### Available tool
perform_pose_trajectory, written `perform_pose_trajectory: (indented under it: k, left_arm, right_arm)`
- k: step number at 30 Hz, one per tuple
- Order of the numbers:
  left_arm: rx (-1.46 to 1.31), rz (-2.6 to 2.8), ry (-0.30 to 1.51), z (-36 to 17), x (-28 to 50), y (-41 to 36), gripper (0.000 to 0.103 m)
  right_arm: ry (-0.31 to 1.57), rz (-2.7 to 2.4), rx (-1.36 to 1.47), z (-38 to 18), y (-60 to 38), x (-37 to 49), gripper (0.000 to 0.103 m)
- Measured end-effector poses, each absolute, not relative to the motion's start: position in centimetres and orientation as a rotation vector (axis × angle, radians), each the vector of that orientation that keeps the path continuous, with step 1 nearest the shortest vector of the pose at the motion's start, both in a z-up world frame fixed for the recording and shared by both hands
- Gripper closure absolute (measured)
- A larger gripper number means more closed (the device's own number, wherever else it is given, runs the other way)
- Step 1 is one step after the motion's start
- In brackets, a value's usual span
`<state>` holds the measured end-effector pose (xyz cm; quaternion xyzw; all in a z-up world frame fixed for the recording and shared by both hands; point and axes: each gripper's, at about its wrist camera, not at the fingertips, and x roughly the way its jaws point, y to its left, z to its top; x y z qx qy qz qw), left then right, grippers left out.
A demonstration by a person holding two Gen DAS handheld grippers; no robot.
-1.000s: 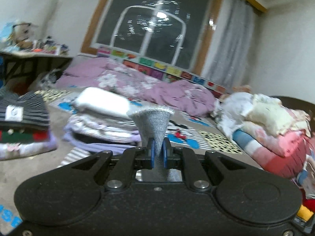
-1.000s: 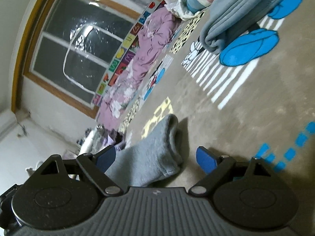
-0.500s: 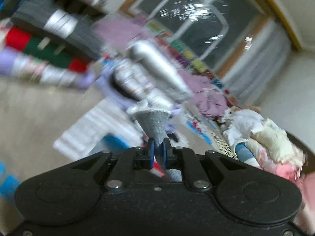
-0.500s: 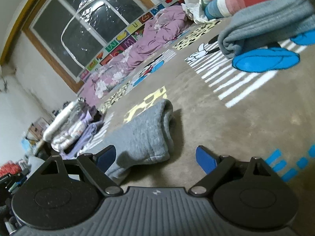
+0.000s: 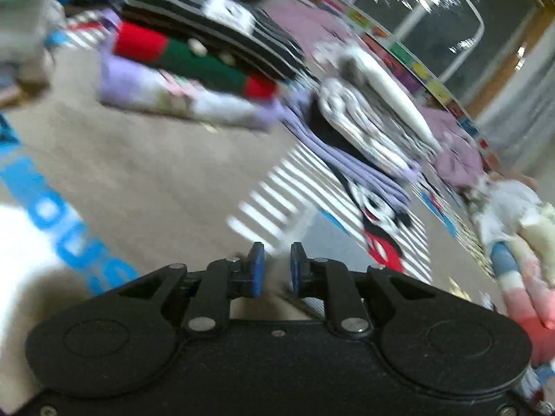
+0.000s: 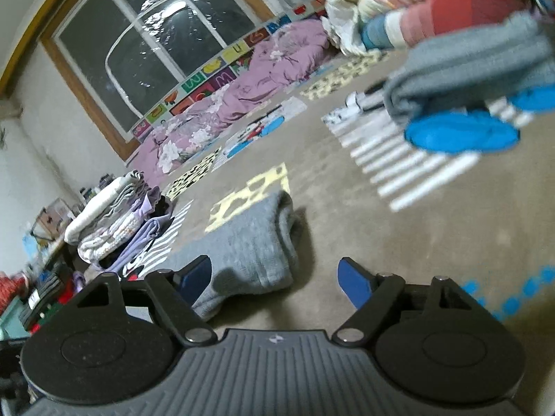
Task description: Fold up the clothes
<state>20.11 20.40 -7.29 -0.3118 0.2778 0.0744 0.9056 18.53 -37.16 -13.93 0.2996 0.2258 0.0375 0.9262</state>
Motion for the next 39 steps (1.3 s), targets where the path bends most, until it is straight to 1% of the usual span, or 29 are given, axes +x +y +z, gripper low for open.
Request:
perform_pose_trajectory:
  k: [3,4,5,6,7,15,24,25,26,27,28,29,30,31,34,39]
  left_arm:
    - [-0.624,0.124,0.55,-6.9,20.4,21.1,0.089]
    - [-0.61,0.102,0.55,-6.8,20.8,21.1,0.082]
    - [-0.593,0.07,0.56,-6.8,21.5,20.9,0.068]
    - [-0.578,0.045,0.566,-6.8,22.2,20.8,0.061]
    - [-0.565,0.03,0.567,-6.8,22.7,20.7,0.058]
    - [-0.489,-0.079,0.58,-7.1,26.3,20.3,0.057]
    - [-0.505,-0.127,0.619,-7.8,27.7,20.8,0.057]
    - [-0.495,-0.14,0.619,-7.8,27.7,20.5,0.058]
    - [-0.485,-0.153,0.619,-7.7,27.8,20.3,0.061]
    - [-0.471,-0.165,0.617,-7.7,27.8,20.0,0.069]
    - [-0.449,-0.173,0.614,-7.5,27.7,19.7,0.081]
    - [-0.422,-0.175,0.608,-7.3,27.5,19.3,0.094]
    - [-0.395,-0.173,0.6,-7.1,27.3,19.1,0.099]
    - [-0.372,-0.17,0.588,-6.8,27.1,18.9,0.1]
    - [-0.353,-0.19,0.545,-6.1,26.4,19.0,0.102]
    - [-0.346,-0.213,0.495,-5.4,25.1,19.4,0.103]
  right_arm:
    - [0.464,0.089,0.55,-12.5,-37.0,19.1,0.023]
    - [0.473,0.093,0.517,-12.1,-36.9,19.7,0.023]
    - [0.483,0.098,0.486,-11.7,-36.8,20.2,0.023]
    - [0.494,0.106,0.462,-11.4,-36.9,20.8,0.023]
    - [0.506,0.117,0.443,-11.1,-36.9,21.5,0.023]
    - [0.596,0.139,0.363,-10.0,-38.2,26.2,0.023]
    - [0.746,0.27,0.421,-11.9,-37.8,31.1,0.023]
    - [0.761,0.28,0.406,-12.0,-37.5,31.4,0.028]
    - [0.764,0.289,0.38,-12.1,-37.0,31.5,0.034]
    - [0.752,0.293,0.345,-12.1,-36.4,31.4,0.045]
    - [0.738,0.297,0.313,-11.9,-36.0,31.3,0.055]
    - [0.719,0.301,0.293,-11.8,-35.6,31.1,0.061]
    - [0.696,0.304,0.281,-11.5,-35.4,30.8,0.065]
    - [0.67,0.307,0.265,-11.2,-35.0,30.3,0.071]
    - [0.594,0.321,0.206,-9.9,-34.0,28.9,0.074]
    - [0.486,0.342,0.152,-7.6,-33.6,26.2,0.075]
